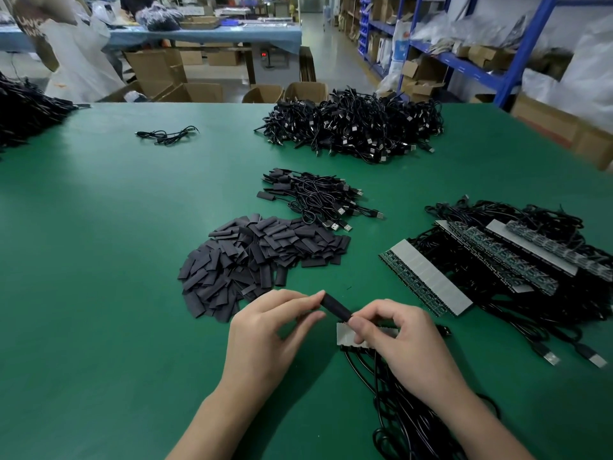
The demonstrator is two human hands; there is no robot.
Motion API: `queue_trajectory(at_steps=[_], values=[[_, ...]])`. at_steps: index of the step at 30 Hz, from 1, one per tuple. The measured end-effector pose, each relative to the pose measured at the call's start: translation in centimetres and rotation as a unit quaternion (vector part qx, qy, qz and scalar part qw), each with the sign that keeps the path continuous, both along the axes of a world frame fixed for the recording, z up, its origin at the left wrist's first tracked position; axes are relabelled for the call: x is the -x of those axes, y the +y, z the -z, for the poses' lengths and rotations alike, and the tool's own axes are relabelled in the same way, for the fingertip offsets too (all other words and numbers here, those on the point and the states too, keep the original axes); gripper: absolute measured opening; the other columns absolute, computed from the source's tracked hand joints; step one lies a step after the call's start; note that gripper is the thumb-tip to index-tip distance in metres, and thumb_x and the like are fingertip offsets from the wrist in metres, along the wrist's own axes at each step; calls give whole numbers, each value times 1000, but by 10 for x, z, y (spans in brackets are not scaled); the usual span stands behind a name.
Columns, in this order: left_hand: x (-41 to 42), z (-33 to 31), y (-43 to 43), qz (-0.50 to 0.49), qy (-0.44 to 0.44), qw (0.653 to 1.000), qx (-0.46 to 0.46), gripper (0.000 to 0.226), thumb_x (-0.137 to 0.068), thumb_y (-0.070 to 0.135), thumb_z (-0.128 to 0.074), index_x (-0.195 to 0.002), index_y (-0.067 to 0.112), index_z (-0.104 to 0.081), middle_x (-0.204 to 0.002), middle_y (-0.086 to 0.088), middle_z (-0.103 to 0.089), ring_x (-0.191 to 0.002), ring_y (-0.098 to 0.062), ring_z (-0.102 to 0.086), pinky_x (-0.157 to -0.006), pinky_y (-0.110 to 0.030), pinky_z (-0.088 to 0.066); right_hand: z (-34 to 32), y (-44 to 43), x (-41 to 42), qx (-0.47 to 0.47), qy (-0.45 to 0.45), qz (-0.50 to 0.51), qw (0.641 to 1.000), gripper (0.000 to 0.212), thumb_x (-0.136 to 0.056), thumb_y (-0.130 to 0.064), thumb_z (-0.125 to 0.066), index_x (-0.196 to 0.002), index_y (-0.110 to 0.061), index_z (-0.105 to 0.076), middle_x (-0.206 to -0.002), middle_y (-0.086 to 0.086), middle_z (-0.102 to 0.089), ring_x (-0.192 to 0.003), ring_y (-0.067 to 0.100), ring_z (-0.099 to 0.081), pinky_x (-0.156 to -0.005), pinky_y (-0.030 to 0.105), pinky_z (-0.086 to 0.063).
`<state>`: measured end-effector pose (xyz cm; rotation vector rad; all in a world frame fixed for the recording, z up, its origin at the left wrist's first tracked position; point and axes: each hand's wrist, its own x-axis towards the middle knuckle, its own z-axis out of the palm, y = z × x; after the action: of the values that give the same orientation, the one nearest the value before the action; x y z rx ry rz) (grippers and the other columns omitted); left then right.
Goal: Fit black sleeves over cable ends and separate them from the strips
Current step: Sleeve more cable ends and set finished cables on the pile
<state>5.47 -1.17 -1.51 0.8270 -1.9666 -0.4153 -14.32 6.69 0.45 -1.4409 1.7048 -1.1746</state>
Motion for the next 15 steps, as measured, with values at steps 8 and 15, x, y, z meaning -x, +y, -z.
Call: queue_trajectory(at_steps=[8, 15], values=[[-1, 3, -4, -13, -48, 994, 98, 24, -96, 35, -70, -107, 17, -81, -90, 10, -74, -75, -10, -66, -68, -26, -55, 3, 0, -1, 4, 12, 9, 1000, 21, -91, -26, -76, -71, -32, -72, -74, -9, -70, -71, 6, -68, -68, 15, -51], [4, -6, 7, 21, 72, 988, -133, 19, -89, 38, -77, -105, 28, -82, -92, 18, -77, -81, -4, -71, -69, -18, -53, 6, 0, 1, 17, 28, 20, 999, 19, -90, -33, -76, -72, -35, -72, -81, -10, -69, -77, 12, -70, -77, 44, -60]])
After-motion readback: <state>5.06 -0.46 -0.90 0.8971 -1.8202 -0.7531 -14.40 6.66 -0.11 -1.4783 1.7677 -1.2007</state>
